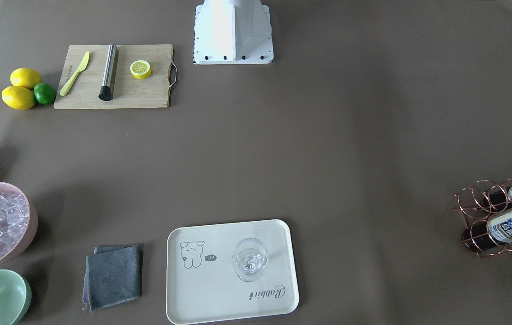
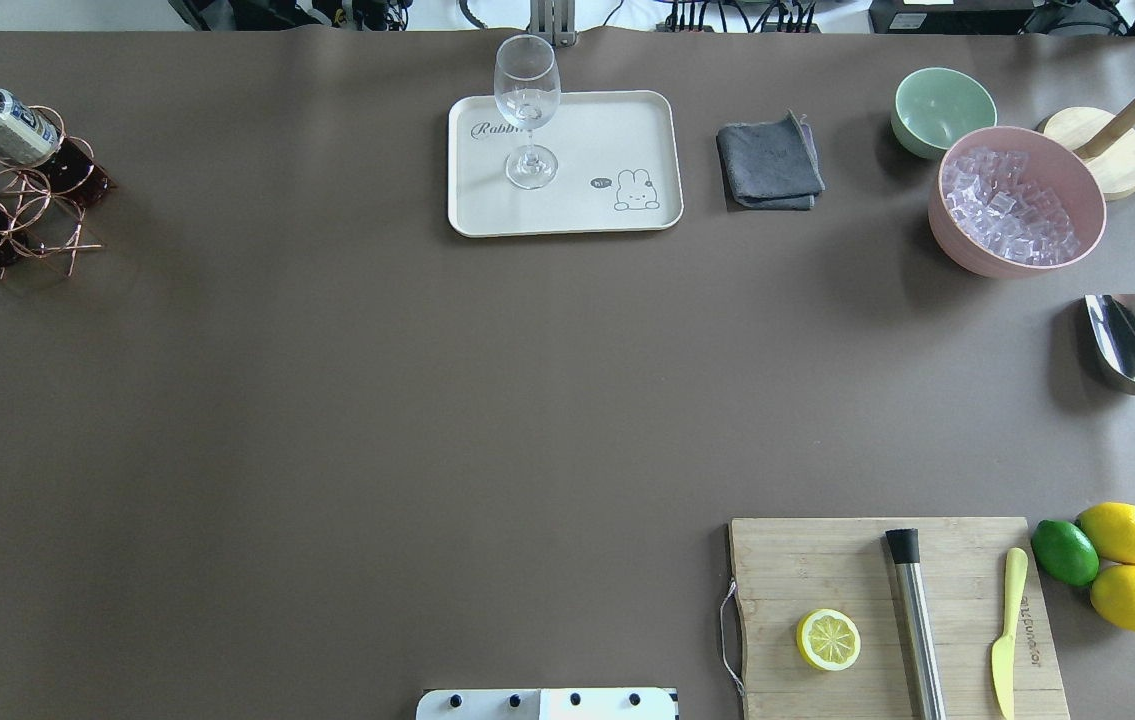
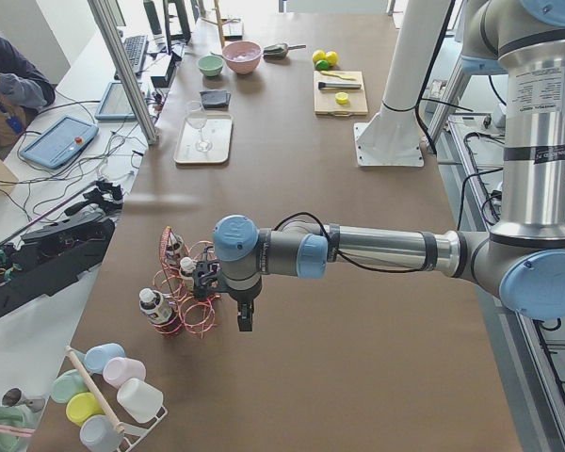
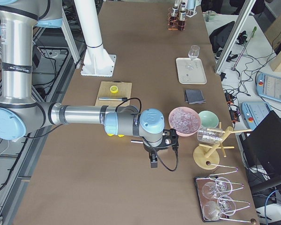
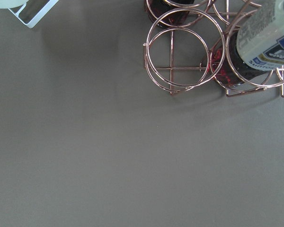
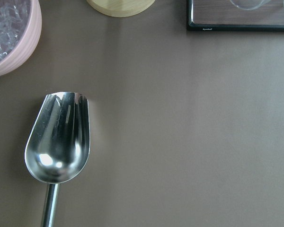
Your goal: Take tea from basket to plate
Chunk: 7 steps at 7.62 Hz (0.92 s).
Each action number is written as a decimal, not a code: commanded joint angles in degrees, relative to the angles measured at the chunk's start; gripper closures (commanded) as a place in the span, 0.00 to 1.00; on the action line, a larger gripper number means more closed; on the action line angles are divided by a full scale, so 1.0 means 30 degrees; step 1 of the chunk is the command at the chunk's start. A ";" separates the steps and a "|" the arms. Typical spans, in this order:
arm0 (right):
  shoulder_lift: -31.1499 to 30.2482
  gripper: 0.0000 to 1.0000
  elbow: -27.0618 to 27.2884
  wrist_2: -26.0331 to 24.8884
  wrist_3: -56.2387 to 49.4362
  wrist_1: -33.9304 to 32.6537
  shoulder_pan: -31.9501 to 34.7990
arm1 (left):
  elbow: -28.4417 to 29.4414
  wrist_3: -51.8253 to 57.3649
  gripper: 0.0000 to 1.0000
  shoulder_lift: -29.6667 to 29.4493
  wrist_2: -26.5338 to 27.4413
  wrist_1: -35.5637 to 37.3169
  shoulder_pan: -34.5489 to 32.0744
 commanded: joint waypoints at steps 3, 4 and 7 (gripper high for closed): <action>0.0029 0.00 0.0001 0.0000 -0.0048 0.0000 0.0000 | -0.0124 -0.0018 0.02 -0.0078 0.0072 0.0033 0.0019; 0.0030 0.00 0.0001 0.0000 -0.0048 0.0000 0.0000 | -0.0124 -0.0047 0.02 -0.0078 0.0101 0.0033 0.0019; 0.0029 0.00 -0.0028 0.0000 -0.0019 0.0000 0.0000 | -0.0037 -0.0047 0.02 -0.0107 0.0102 0.0033 0.0019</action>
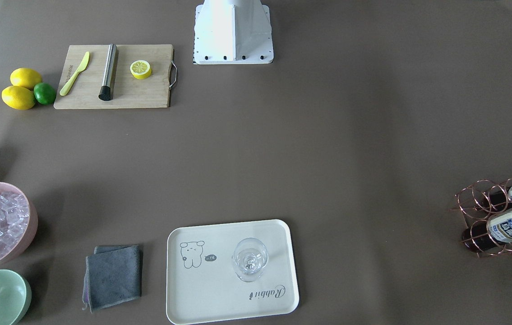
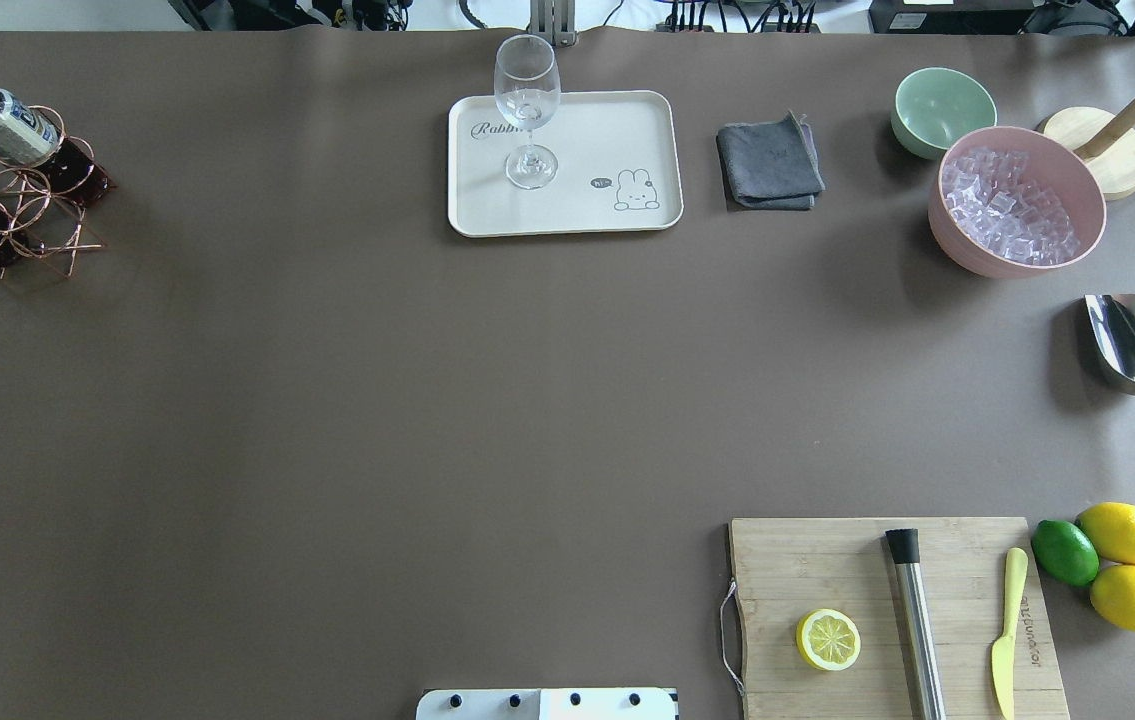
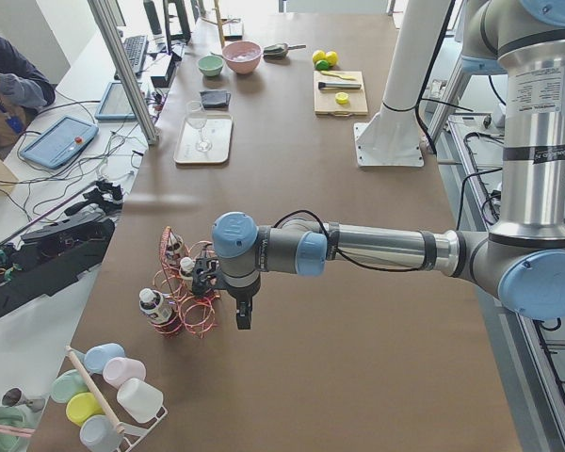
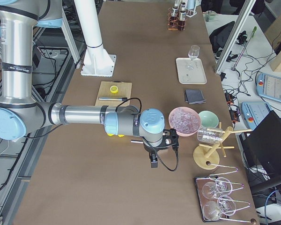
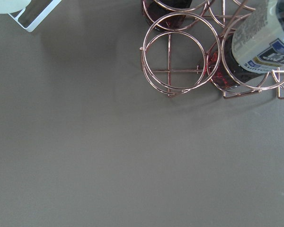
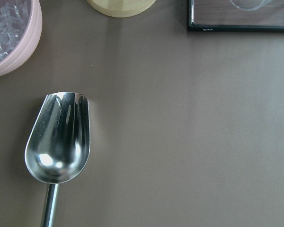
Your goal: Take tea from basket to plate
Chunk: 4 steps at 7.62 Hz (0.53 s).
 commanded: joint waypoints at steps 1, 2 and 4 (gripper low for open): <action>0.0010 0.00 -0.0018 0.0000 -0.0001 0.0000 -0.0030 | 0.0060 0.0015 0.02 0.0015 -0.0017 -0.0058 0.0001; 0.0010 0.00 -0.0018 0.0000 -0.0001 0.0000 -0.0030 | -0.0027 0.0015 0.02 -0.0043 -0.0017 -0.0058 0.0001; 0.0040 0.00 -0.0018 0.0000 -0.0001 0.0000 -0.0030 | 0.0002 0.0044 0.02 -0.0102 0.0070 0.0000 0.0030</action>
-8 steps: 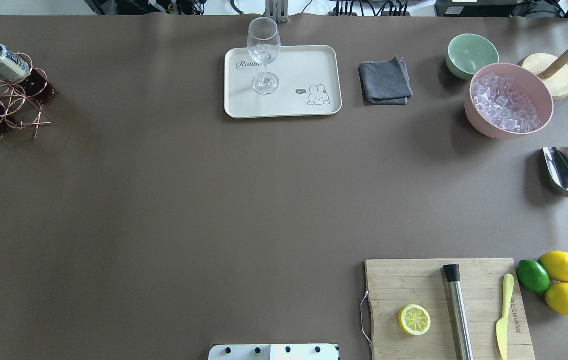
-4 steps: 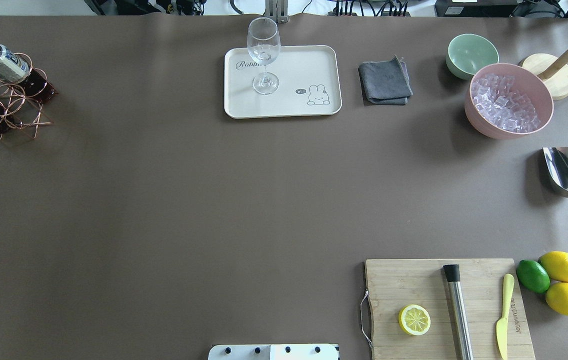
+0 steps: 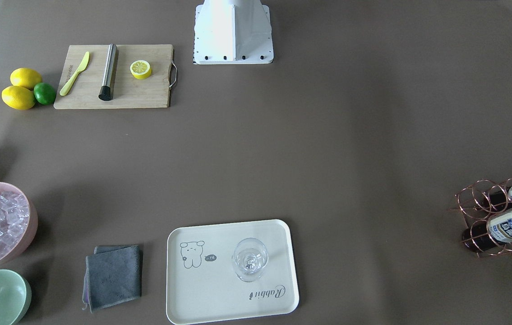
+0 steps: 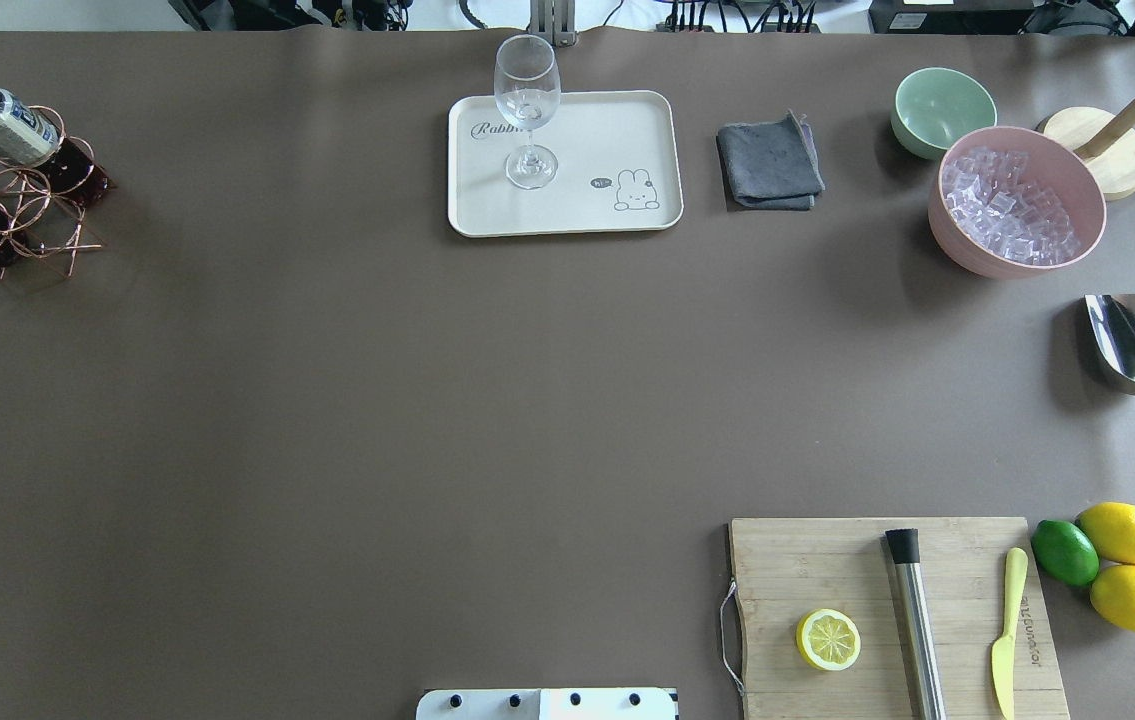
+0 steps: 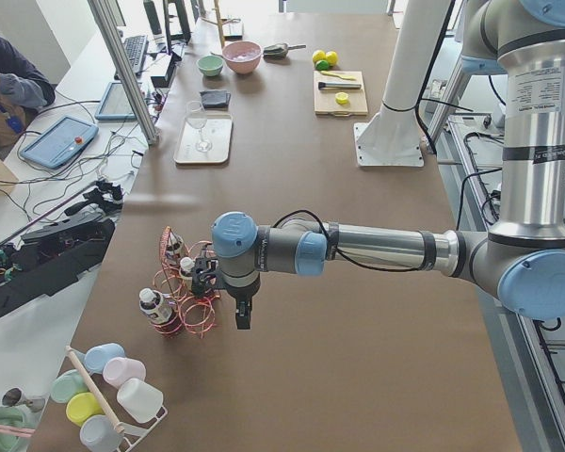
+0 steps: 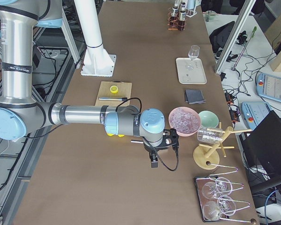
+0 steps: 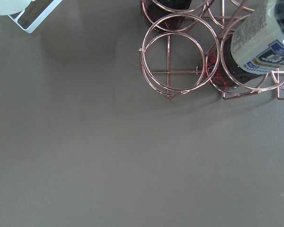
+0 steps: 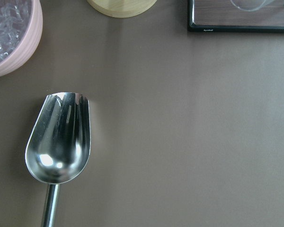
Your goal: Take tea from basket to plate
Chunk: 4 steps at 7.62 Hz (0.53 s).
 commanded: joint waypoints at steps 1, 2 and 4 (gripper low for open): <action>0.0014 0.00 0.0021 0.0000 -0.0001 0.0000 -0.0004 | 0.0040 -0.0011 0.02 0.0149 0.0099 0.0069 -0.0001; 0.0014 0.00 0.0022 0.0000 -0.0030 0.0000 -0.0004 | 0.0011 -0.0041 0.02 0.0151 0.0070 0.0040 -0.0001; 0.0014 0.00 -0.0007 0.0000 -0.0001 0.0000 -0.0004 | 0.0155 0.0017 0.02 0.0092 -0.0134 -0.0018 -0.0031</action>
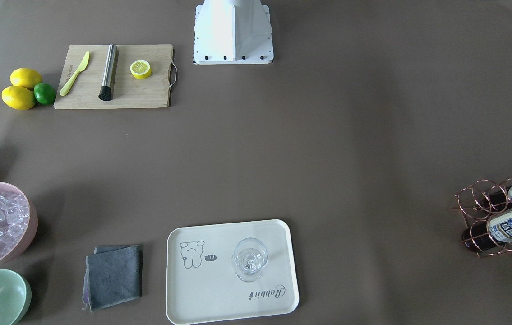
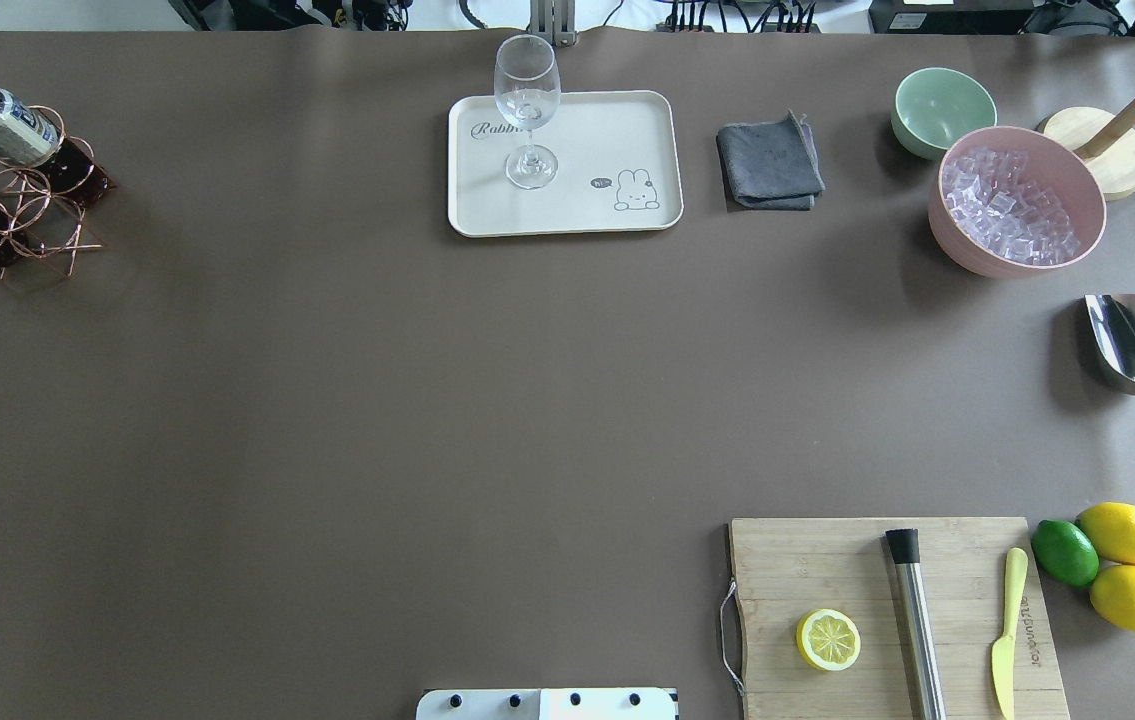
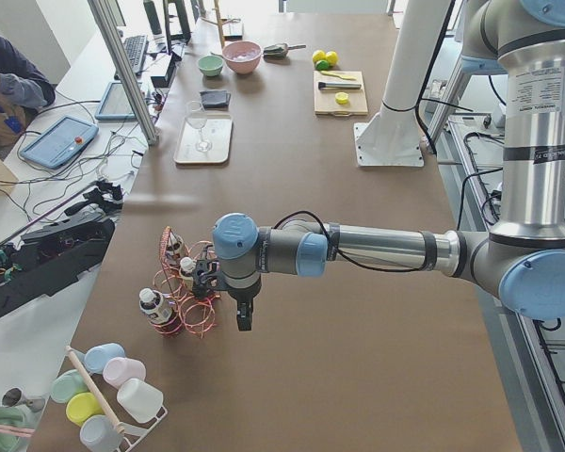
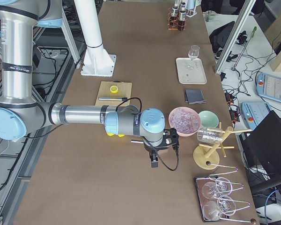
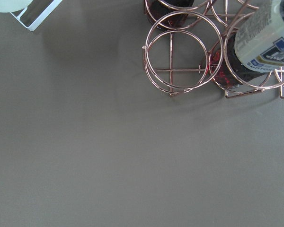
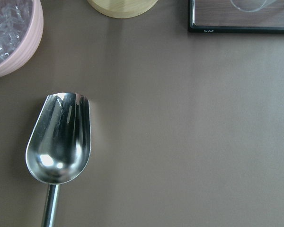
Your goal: Take tea from basket to plate
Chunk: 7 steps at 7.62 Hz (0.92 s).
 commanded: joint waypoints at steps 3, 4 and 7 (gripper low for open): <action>0.0029 0.00 -0.0025 -0.0029 0.0039 0.0000 -0.0088 | 0.0051 0.0065 0.02 -0.0006 -0.0142 0.0001 -0.0046; 0.0030 0.00 -0.0025 -0.0029 0.0011 0.0000 -0.0117 | 0.0051 0.0065 0.02 -0.0151 -0.0113 0.0030 -0.0394; 0.0030 0.00 -0.0025 -0.0029 0.0039 0.0000 -0.0147 | -0.0271 0.0065 0.03 -0.0066 -0.0142 0.0206 -0.0925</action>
